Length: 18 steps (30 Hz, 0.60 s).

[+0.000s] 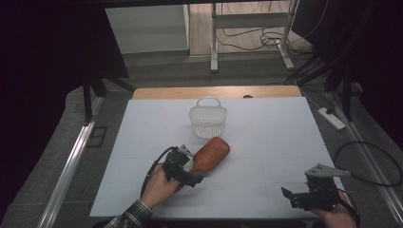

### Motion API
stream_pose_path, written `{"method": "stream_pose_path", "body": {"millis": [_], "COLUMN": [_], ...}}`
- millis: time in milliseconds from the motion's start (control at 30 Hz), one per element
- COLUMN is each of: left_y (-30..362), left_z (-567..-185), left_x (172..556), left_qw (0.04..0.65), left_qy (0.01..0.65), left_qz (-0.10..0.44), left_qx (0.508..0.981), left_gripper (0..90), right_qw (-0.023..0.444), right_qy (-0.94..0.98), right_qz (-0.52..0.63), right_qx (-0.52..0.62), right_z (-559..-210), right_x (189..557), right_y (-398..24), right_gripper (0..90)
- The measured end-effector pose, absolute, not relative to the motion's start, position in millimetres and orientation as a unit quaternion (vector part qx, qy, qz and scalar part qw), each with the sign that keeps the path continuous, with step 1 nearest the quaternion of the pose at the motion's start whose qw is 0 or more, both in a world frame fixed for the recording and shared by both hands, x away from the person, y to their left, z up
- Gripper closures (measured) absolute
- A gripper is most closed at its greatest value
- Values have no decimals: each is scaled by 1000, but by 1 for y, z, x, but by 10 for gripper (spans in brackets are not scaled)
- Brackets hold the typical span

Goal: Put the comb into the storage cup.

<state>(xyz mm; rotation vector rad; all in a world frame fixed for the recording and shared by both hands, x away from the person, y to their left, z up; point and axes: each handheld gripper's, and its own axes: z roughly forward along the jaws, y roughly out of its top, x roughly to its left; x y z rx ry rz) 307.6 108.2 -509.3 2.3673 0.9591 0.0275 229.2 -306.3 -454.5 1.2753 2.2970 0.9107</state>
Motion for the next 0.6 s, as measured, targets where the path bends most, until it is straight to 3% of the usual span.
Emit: {"method": "stream_pose_path", "body": {"millis": [600], "left_y": [106], "left_z": [-515], "left_x": [312], "left_qw": [254], "left_qy": [383], "left_qz": [-1], "left_qx": [888], "left_gripper": [0], "right_qw": [179], "right_qy": [813], "right_qz": [322], "right_qx": [451], "right_z": [-455], "right_x": [229], "right_y": [-306], "right_gripper": [0]}}
